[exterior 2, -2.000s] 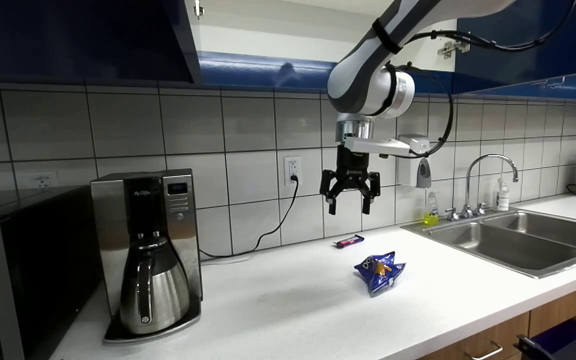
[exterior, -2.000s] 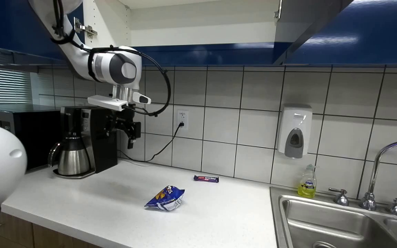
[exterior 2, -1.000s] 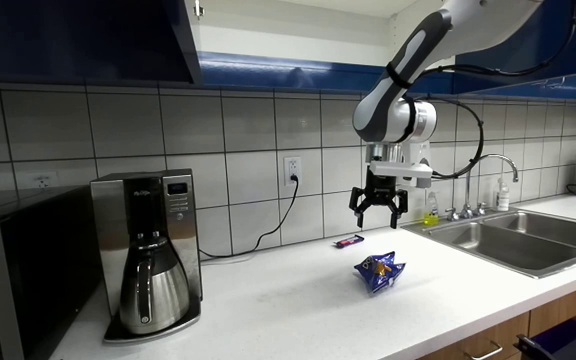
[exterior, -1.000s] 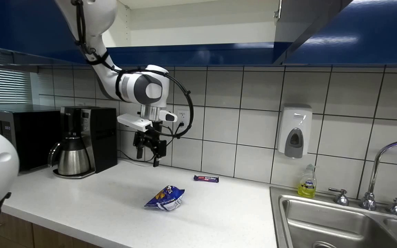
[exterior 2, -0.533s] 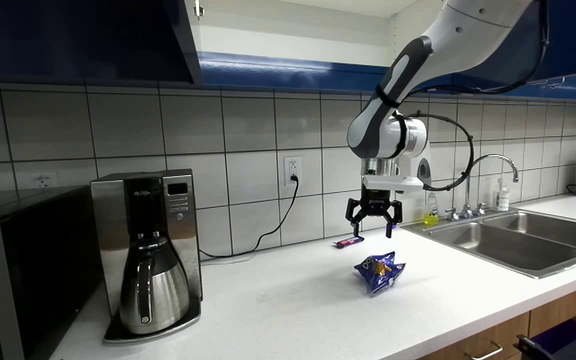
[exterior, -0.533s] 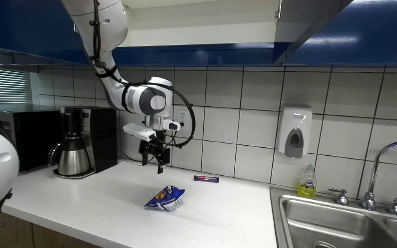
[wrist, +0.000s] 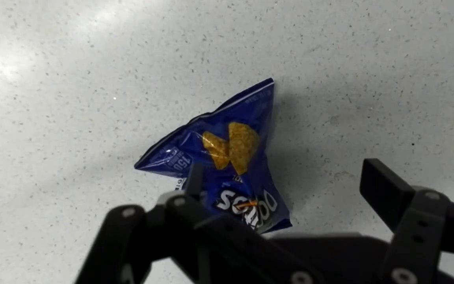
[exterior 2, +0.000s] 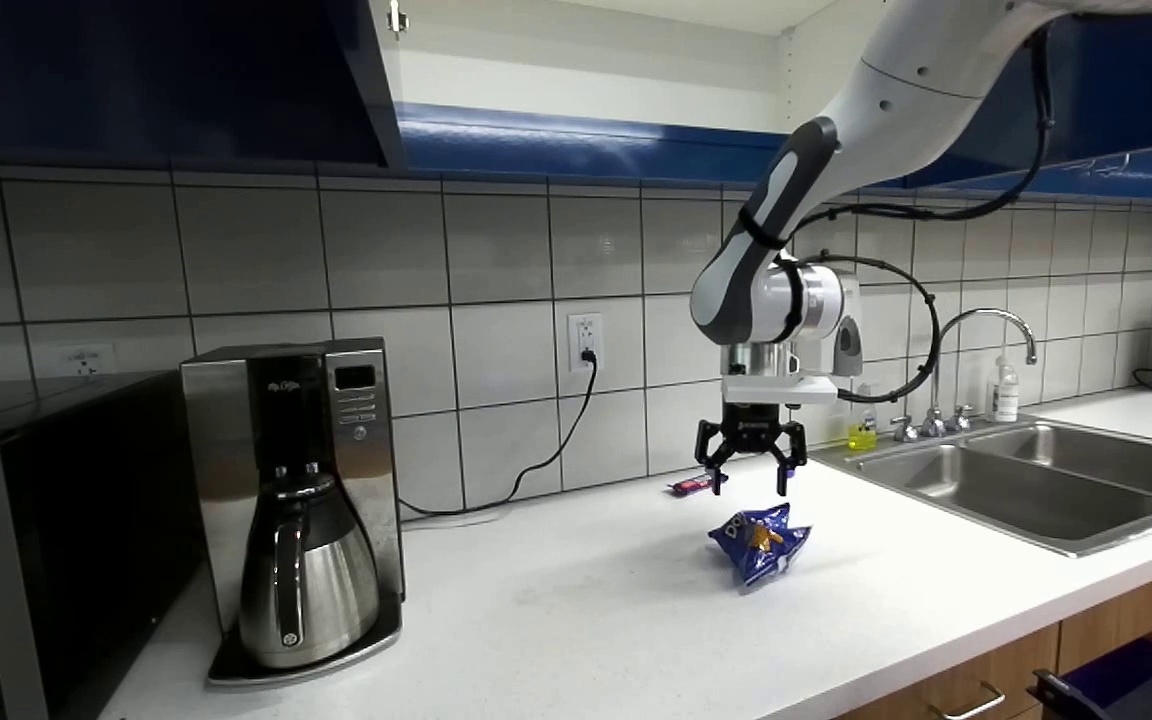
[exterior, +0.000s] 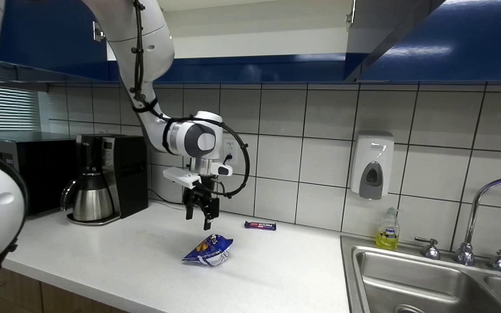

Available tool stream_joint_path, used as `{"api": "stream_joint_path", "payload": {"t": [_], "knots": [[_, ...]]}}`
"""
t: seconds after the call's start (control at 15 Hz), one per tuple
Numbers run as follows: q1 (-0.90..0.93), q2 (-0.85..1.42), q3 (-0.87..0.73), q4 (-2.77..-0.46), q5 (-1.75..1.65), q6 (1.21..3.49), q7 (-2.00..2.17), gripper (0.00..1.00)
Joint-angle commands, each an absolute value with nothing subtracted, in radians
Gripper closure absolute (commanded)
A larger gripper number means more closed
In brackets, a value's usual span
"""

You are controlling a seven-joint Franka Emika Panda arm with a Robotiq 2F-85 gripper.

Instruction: Put the blue packet in the open upper cabinet.

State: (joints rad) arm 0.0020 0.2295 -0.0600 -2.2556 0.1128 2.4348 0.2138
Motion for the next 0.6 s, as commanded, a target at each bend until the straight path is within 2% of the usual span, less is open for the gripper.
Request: {"api": "stream_joint_path", "payload": {"t": [0.0, 0.53], "knots": [[0.007, 0.288, -0.071, -2.209, 0.072, 2.435, 0.274, 0.00], [0.033, 0.375, -0.092, -2.139, -0.003, 2.432, 0.335, 0.00]]}}
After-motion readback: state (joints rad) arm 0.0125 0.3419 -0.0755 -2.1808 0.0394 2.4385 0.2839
